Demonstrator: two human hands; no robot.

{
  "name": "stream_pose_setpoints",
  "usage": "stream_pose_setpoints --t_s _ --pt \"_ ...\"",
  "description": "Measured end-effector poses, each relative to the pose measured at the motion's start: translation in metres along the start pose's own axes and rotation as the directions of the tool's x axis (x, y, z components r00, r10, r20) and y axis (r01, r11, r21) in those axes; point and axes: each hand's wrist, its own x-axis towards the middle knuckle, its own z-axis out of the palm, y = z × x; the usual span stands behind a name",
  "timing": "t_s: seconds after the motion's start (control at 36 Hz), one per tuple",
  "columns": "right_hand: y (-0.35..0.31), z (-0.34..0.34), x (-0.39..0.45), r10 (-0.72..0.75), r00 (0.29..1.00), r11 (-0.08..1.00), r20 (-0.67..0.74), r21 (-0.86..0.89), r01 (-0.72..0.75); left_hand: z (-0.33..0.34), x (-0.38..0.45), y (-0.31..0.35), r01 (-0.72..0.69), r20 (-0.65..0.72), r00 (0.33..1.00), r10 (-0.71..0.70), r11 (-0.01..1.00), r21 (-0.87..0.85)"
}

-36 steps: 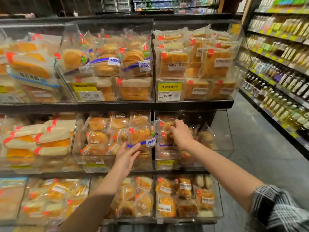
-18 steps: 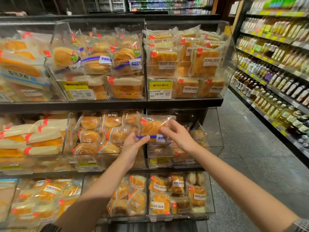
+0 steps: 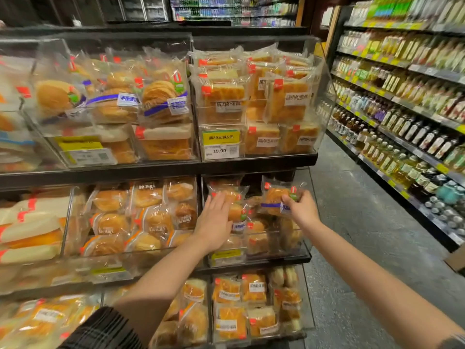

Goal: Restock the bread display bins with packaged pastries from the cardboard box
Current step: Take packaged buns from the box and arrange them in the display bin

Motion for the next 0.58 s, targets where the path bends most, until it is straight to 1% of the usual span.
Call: stream_pose_setpoints --t_s 0.06,0.11,0.22,0.28,0.36,0.44,0.53,0.58 --pt "0.001 0.005 0.011 0.022 0.999 0.999 -0.026 -0.036 -0.023 0.001 0.012 0.000 -0.012 0.089 0.996 0.006 0.998 0.061" --pt "0.002 0.012 0.023 0.047 0.999 0.997 -0.026 -0.055 -0.049 0.002 0.021 -0.002 -0.016 0.148 0.989 0.000 0.994 0.112" --pt "0.002 0.027 0.046 0.119 0.993 0.993 -0.017 -0.024 -0.119 0.008 0.031 -0.007 -0.061 0.178 0.984 0.012 0.962 0.268" --pt "-0.001 0.035 0.055 0.129 0.991 0.991 -0.017 -0.032 -0.130 0.010 0.034 -0.009 -0.074 0.169 0.985 0.022 0.947 0.313" --pt "-0.001 0.046 0.066 0.100 0.995 0.993 0.027 -0.061 -0.099 0.009 0.038 -0.010 -0.080 0.170 0.985 0.029 0.950 0.303" --pt "0.007 0.056 0.077 0.054 0.994 0.983 0.093 -0.177 -0.037 0.003 0.042 -0.010 -0.095 0.205 0.978 0.037 0.956 0.278" --pt "0.013 0.066 0.087 0.035 0.997 0.957 0.071 -0.291 -0.013 -0.003 0.045 -0.013 -0.123 0.235 0.970 0.057 0.953 0.276" --pt "0.009 0.071 0.087 0.030 0.999 0.939 0.029 -0.344 -0.018 -0.005 0.045 -0.015 -0.130 0.244 0.967 0.067 0.959 0.252"
